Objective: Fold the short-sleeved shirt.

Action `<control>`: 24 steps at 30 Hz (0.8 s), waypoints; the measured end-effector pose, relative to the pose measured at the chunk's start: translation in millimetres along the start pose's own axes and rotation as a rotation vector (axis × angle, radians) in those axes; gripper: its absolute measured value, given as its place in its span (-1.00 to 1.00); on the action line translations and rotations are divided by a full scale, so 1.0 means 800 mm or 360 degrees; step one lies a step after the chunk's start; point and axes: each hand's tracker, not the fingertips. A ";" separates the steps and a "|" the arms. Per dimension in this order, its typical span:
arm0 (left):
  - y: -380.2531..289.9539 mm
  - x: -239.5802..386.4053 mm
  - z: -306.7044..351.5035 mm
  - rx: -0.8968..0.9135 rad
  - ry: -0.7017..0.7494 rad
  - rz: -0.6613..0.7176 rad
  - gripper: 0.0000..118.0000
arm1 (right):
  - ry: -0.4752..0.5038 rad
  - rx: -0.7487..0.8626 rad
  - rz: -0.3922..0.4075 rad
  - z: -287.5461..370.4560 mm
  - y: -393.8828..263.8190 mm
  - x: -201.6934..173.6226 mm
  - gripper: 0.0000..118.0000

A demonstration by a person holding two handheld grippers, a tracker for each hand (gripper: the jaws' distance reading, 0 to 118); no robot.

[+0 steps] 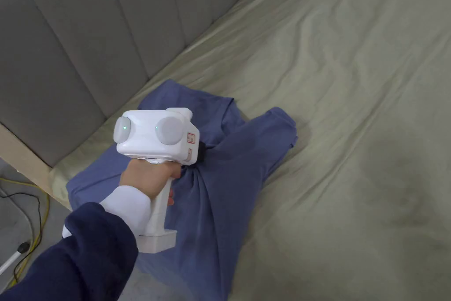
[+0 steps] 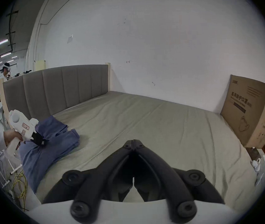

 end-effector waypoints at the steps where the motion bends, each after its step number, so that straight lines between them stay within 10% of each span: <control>1: 0.000 0.000 0.003 0.0013 -0.0004 -0.0011 -0.93 | -0.0012 -0.0003 0.0004 0.002 0.000 0.005 -1.00; 11: -0.009 0.064 0.114 0.0375 -0.0182 -0.0115 -0.93 | -0.0148 0.0056 -0.0077 0.060 -0.005 0.071 -1.00; 24: -0.035 0.487 0.159 0.0381 -0.0912 -0.0809 -0.94 | -0.0571 0.0096 -0.0152 0.214 -0.035 0.196 -1.00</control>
